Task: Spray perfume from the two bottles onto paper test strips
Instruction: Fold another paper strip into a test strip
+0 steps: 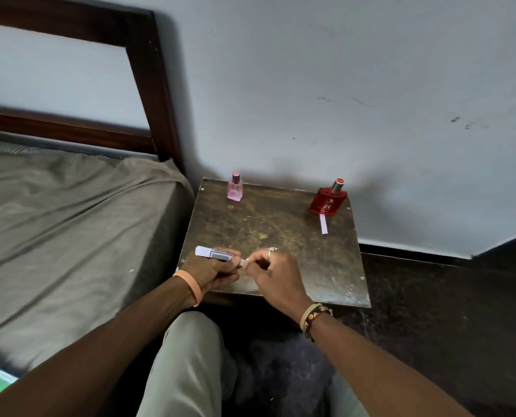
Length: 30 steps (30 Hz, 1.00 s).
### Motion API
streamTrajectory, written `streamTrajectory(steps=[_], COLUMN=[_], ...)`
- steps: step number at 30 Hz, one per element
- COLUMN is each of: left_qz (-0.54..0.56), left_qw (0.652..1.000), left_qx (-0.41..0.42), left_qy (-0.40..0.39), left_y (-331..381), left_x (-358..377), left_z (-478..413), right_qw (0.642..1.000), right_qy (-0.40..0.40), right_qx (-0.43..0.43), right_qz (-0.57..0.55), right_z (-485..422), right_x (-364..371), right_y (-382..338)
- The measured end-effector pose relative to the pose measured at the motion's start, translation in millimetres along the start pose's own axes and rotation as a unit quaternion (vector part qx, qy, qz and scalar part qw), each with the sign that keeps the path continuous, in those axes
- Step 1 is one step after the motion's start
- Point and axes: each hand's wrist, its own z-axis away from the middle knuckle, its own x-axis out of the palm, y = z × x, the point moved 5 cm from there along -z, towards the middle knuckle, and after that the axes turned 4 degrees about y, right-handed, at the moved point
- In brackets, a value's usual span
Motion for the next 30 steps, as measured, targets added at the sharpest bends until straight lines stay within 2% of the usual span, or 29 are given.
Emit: streamTrajectory(steps=[3, 8, 13, 16, 17, 22, 26, 27, 30], left_qz=[-0.036, -0.212, -0.451, -0.573, -0.587, -0.584, -0.608, -0.617, -0.661], left_qw=[0.999, 0.967, 0.87, 0.781, 0.762, 0.721, 0.686, 0.672, 0.6], left_qx=[0.035, 0.141, 0.2, 0.25, 0.273, 0.371, 0.397, 0.407, 0.447], left_qy=[0.016, 0.019, -0.007, -0.018, -0.01, -0.022, -0.042, -0.045, -0.055], left_y=[7, 34, 61, 71, 72, 50, 29, 26, 14], left_x=[-14, -31, -34, -24, -21, -20, -28, -31, -41], left_z=[-5, -26, -57, -73, -78, -85, -81, -82, -87], right_qw=[0.986, 0.973, 0.917, 0.889, 0.885, 0.872, 0.865, 0.863, 0.859], right_qy=[0.0, -0.019, -0.047, -0.082, -0.092, -0.062, -0.051, -0.049, -0.052], right_qx=[0.117, 0.187, 0.321, 0.361, 0.364, 0.382, 0.386, 0.387, 0.383], right_qz=[-0.121, -0.132, -0.23, -0.271, -0.277, -0.299, -0.316, -0.321, -0.335], right_z=[-7, -29, -57, -64, -66, -73, -76, -76, -78], right_x=[17, 38, 68, 80, 84, 91, 94, 94, 95], right_y=[12, 13, 27, 32, 33, 48, 55, 56, 55])
